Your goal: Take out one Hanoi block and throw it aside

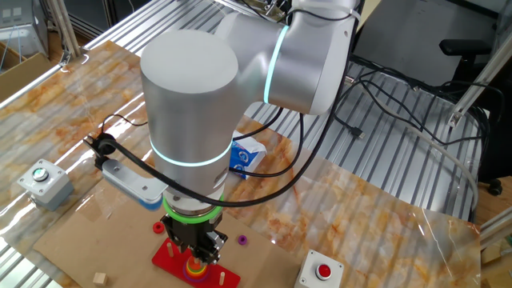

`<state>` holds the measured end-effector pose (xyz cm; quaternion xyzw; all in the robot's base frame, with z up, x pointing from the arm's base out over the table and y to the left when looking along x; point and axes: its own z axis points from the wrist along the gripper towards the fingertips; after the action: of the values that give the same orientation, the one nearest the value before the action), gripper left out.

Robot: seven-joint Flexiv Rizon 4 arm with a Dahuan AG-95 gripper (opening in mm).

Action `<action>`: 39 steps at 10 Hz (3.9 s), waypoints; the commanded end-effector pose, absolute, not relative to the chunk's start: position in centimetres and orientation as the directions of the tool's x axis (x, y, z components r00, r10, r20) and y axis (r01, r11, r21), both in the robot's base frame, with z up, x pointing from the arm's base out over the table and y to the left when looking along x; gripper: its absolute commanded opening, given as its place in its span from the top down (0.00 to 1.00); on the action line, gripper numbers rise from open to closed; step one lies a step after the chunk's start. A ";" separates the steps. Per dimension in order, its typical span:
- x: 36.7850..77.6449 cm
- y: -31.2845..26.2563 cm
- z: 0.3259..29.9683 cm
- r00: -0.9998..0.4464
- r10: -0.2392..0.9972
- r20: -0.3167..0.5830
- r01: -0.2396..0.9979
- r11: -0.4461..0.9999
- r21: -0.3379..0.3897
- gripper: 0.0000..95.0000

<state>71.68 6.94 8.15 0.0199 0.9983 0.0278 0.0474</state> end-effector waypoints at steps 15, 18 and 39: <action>71.6 6.9 6.6 -0.994 0.032 -0.108 0.025 0.998 0.058 0.60; 71.6 6.9 6.5 -0.994 0.033 -0.109 0.026 0.998 0.060 0.60; 71.7 7.1 8.4 -0.993 0.046 -0.106 0.039 0.997 0.067 1.00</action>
<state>71.75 7.13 8.59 0.0222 0.9978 0.0326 0.0533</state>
